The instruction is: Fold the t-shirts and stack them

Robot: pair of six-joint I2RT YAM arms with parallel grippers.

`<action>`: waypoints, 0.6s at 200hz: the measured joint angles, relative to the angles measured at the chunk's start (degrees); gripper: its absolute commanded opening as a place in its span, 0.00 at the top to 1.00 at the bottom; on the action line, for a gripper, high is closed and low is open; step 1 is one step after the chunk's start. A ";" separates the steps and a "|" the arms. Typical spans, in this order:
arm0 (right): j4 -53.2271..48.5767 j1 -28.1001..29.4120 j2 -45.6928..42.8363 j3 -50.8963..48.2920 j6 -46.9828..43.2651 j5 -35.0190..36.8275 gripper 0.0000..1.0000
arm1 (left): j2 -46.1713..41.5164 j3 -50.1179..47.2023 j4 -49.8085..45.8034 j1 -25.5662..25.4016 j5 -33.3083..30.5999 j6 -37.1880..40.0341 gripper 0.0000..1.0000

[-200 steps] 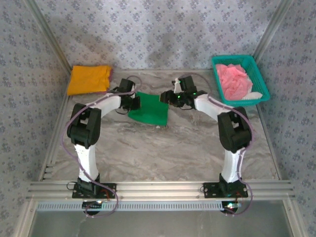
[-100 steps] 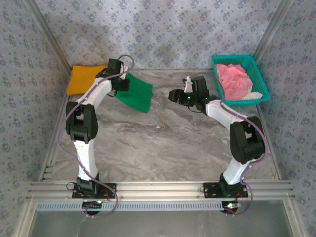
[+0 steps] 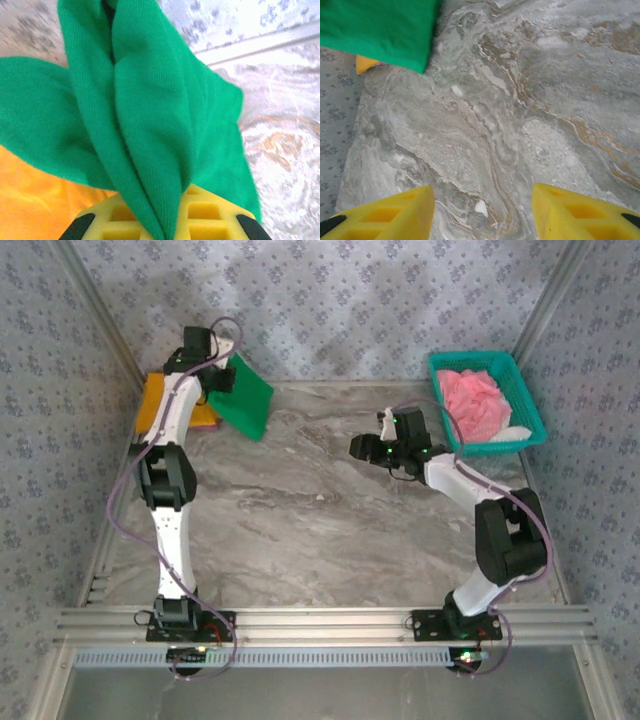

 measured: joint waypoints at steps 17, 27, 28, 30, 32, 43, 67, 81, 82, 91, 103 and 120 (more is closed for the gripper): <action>-0.13 -0.35 -0.83 -1.86 -0.04 0.63 0.43 | 3.10 6.84 -2.47 1.18 0.37 1.62 1.00; -0.28 -0.57 -1.20 -2.75 -0.07 0.96 0.43 | 4.61 10.21 -3.89 1.90 0.66 2.58 1.00; -0.33 -0.59 -1.25 -2.86 -0.07 1.05 0.43 | 4.74 10.43 -4.02 1.97 0.70 2.62 1.00; -0.44 -0.66 -1.36 -3.04 -0.07 1.07 0.43 | 5.07 11.08 -4.26 2.12 0.81 2.82 1.00; -0.48 -0.70 -1.42 -3.15 -0.09 1.07 0.43 | 5.29 11.63 -4.46 2.23 0.94 2.97 1.00; -1.09 -0.92 -1.99 -3.85 -0.24 1.31 0.43 | 6.25 13.55 -4.94 2.99 1.79 3.82 1.00; -2.40 -1.18 -3.65 -4.37 -0.72 2.14 0.43 | 7.02 14.64 -4.90 4.50 3.23 5.55 1.00; -2.84 -1.20 -4.87 -4.59 -1.01 2.67 0.43 | 7.93 16.37 -5.33 5.44 3.87 5.97 1.00; -2.86 -1.20 -5.01 -4.61 -1.09 2.73 0.43 | 8.04 16.68 -5.38 5.53 3.89 5.99 1.00; -3.13 -1.25 -5.73 -4.74 -1.14 3.04 0.43 | 9.01 18.88 -6.01 6.16 4.72 5.92 1.00; -3.37 -1.25 -6.49 -4.94 -1.25 3.41 0.43 | 9.70 20.83 -6.27 7.26 5.86 5.68 1.00; -3.58 -1.25 -7.10 -5.55 -1.27 3.89 0.43 | 9.70 21.73 -6.14 9.01 7.10 5.44 1.00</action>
